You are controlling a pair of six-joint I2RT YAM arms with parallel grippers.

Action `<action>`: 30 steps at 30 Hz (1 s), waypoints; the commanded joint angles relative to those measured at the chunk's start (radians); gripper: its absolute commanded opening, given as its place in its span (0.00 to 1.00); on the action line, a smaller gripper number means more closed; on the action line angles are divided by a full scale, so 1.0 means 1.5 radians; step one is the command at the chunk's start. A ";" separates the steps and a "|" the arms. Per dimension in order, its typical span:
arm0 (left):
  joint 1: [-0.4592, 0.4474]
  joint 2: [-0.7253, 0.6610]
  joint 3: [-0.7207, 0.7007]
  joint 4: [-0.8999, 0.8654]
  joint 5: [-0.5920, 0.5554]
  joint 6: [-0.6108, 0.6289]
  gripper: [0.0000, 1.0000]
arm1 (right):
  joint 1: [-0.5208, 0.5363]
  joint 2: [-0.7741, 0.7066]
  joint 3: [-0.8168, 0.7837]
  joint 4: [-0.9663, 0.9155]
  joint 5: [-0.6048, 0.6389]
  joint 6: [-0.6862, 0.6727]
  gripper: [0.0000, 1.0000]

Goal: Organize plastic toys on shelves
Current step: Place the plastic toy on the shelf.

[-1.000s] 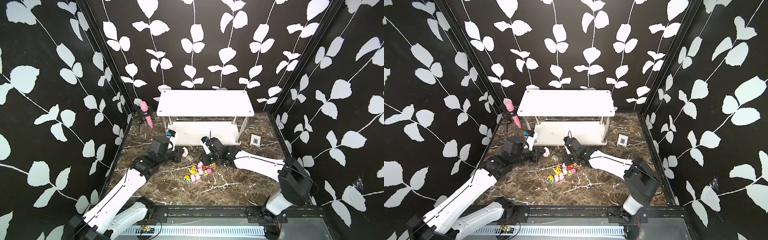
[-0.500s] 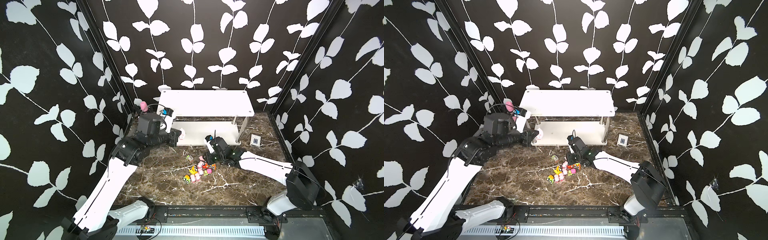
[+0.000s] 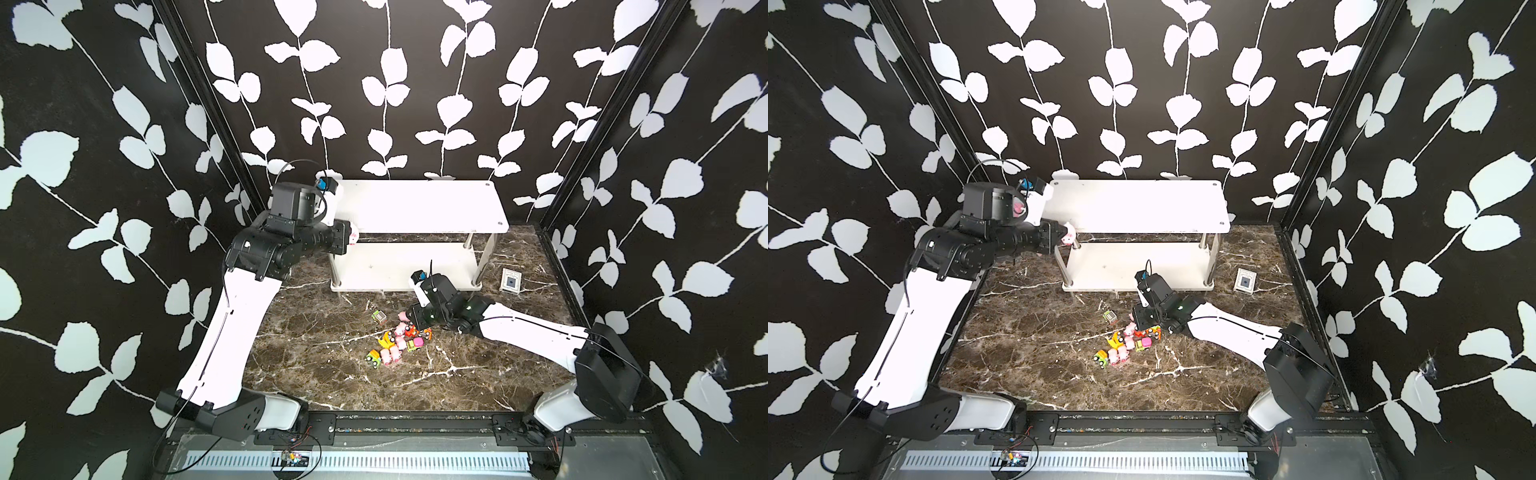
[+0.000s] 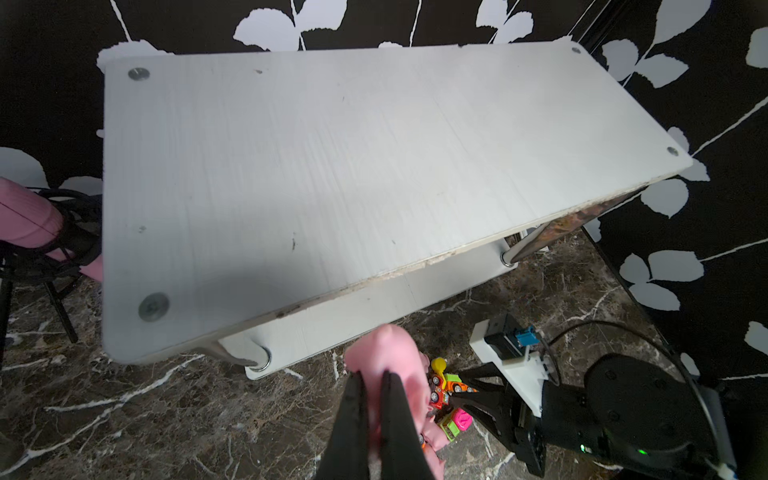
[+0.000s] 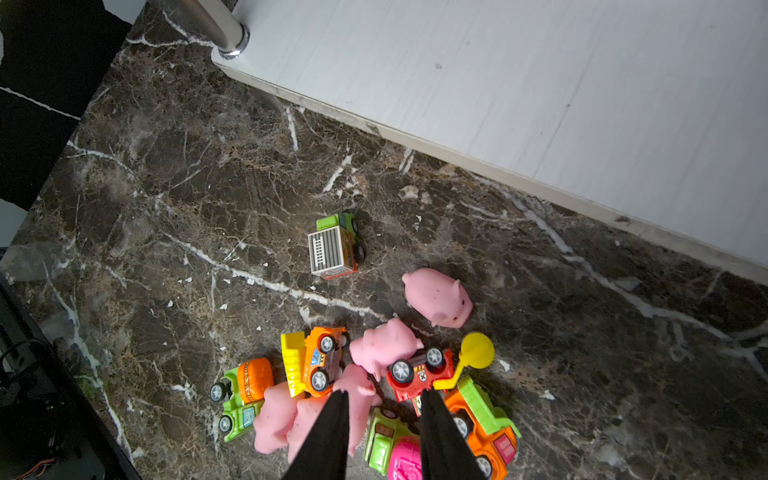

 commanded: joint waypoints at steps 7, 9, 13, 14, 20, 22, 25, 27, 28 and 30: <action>0.027 0.093 0.128 -0.046 0.007 0.016 0.00 | -0.004 -0.001 -0.022 0.015 -0.019 0.007 0.32; 0.030 0.115 0.152 -0.056 0.005 0.019 0.00 | -0.004 -0.001 -0.022 0.015 -0.021 0.008 0.32; 0.039 0.141 0.172 -0.065 0.008 0.018 0.00 | -0.004 0.003 -0.025 0.020 -0.025 0.010 0.32; 0.040 0.145 0.175 -0.066 0.006 0.017 0.00 | -0.004 0.003 -0.026 0.021 -0.026 0.012 0.33; 0.051 0.154 0.173 -0.069 -0.005 0.017 0.00 | -0.004 0.009 -0.027 0.022 -0.031 0.013 0.33; 0.053 0.157 0.174 -0.069 -0.005 0.017 0.00 | -0.004 0.010 -0.026 0.023 -0.032 0.013 0.33; 0.055 0.160 0.177 -0.070 -0.013 0.018 0.00 | -0.004 0.013 -0.026 0.026 -0.034 0.014 0.34; 0.061 0.163 0.186 -0.073 -0.013 0.018 0.00 | -0.004 0.017 -0.023 0.026 -0.037 0.015 0.34; 0.064 0.165 0.189 -0.074 -0.010 0.019 0.00 | -0.004 0.018 -0.024 0.027 -0.038 0.015 0.34; 0.070 0.173 0.196 -0.079 -0.002 0.021 0.00 | -0.004 0.021 -0.024 0.029 -0.039 0.016 0.34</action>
